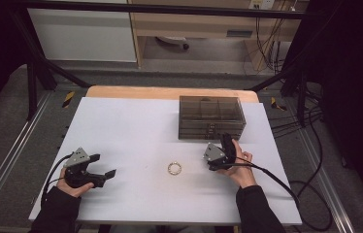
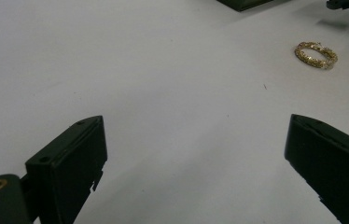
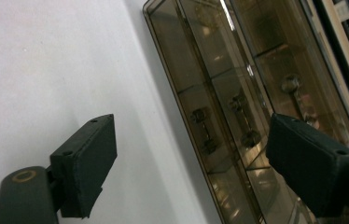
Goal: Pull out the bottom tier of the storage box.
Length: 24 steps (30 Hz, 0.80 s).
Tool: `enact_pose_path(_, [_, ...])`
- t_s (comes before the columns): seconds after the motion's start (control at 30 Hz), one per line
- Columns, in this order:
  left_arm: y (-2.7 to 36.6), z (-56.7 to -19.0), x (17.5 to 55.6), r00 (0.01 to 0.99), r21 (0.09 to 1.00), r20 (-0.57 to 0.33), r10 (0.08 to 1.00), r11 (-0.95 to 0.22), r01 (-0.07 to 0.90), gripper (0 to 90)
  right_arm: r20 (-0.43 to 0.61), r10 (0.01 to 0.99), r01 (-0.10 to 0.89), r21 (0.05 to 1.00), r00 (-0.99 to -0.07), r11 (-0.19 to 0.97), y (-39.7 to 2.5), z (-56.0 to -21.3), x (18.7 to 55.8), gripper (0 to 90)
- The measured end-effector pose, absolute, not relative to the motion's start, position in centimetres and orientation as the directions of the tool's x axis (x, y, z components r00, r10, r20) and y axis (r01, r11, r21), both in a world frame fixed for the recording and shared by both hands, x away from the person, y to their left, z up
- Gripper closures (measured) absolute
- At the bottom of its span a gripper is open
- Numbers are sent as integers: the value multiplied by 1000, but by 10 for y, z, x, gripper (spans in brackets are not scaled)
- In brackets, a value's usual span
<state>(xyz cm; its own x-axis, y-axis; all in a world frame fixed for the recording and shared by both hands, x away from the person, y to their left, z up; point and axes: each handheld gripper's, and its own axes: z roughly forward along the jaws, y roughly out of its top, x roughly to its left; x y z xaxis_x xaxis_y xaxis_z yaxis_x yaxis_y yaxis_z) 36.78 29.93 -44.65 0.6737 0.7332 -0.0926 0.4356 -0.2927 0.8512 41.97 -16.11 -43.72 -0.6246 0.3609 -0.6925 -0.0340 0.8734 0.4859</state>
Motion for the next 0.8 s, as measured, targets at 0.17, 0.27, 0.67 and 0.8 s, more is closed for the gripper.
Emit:
enact_pose_path(0.17, [299, -446, 368, 673, 851, -93, 734, -292, 436, 57, -720, 332, -47, 451, -609, 891, -159, -440, 421, 205])
enact_pose_path(0.27, [299, -446, 368, 673, 852, -92, 734, -292, 435, 57, -734, 313, -56, 430, -602, 901, -157, -443, 423, 225])
enact_pose_path(0.67, [299, -446, 368, 673, 852, -90, 734, -293, 434, 59, -776, 260, -85, 373, -575, 924, -151, -449, 426, 285])
enact_pose_path(0.8, [299, -447, 368, 674, 850, -90, 733, -296, 435, 58, -788, 237, -96, 349, -568, 932, -149, -451, 428, 306])
